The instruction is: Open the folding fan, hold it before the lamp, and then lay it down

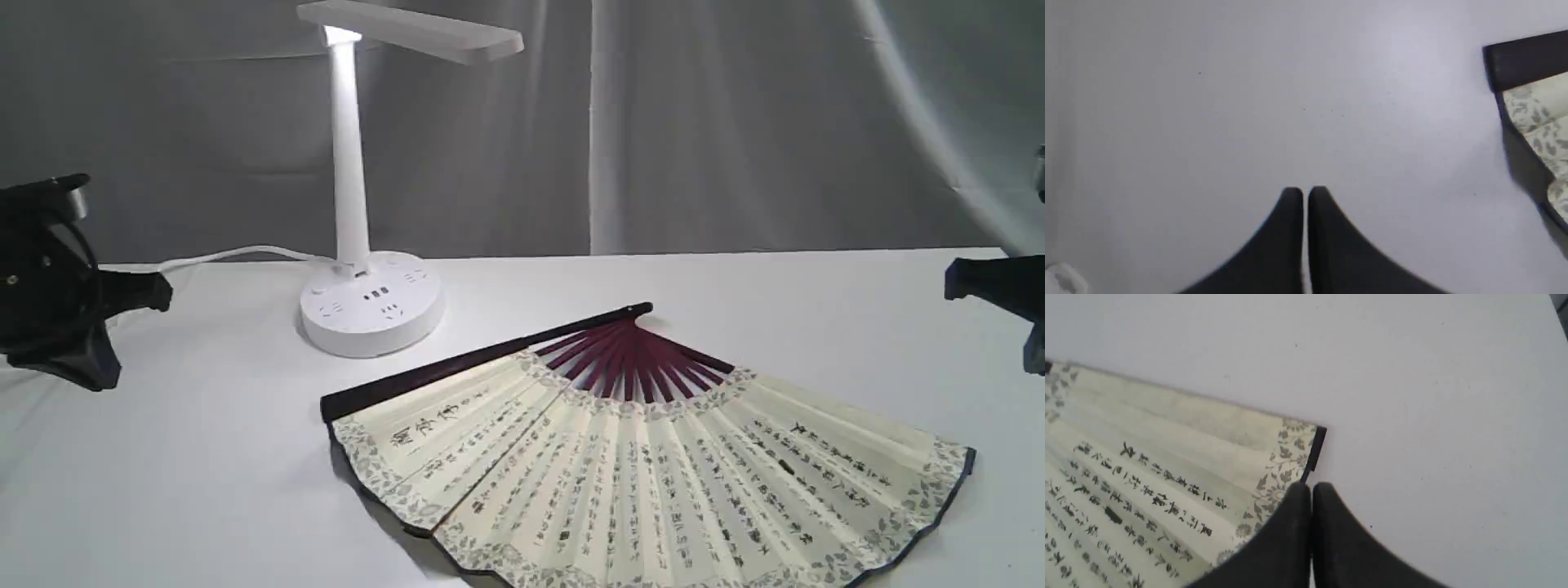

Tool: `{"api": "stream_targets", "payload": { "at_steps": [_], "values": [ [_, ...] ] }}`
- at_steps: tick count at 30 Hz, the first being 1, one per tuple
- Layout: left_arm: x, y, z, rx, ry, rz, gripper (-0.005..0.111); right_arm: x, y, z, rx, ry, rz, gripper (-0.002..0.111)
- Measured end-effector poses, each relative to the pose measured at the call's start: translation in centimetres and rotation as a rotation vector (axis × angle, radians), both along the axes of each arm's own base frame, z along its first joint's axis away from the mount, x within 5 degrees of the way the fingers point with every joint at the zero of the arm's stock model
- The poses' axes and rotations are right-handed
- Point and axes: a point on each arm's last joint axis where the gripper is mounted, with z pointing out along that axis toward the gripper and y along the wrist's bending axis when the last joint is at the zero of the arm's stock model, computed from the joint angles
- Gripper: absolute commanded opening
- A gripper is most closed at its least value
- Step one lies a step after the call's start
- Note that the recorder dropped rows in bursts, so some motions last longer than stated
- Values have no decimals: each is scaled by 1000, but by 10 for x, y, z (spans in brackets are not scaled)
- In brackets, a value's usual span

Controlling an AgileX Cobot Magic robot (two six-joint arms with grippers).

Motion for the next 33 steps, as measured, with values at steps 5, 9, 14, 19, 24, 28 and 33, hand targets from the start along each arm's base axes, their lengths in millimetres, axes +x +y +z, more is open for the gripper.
{"api": "stream_targets", "payload": {
  "at_steps": [5,9,14,19,24,28,33],
  "values": [
    [-1,-16,2,37,-2,-46,2,0,1,10,3,89,52,0],
    [-3,-26,12,84,-29,-103,2,-3,4,11,18,143,111,0],
    [-8,-28,24,99,-40,-117,2,-6,7,10,43,171,150,0],
    [-14,-27,33,109,-31,-121,2,-7,8,9,44,192,189,0],
    [-29,-23,35,147,-24,-106,2,-11,9,17,39,183,201,0],
    [-45,-15,29,156,6,-84,2,-16,10,24,38,185,205,0],
    [-63,-1,22,152,44,-40,2,-19,10,26,42,201,206,0]
  ]
}}
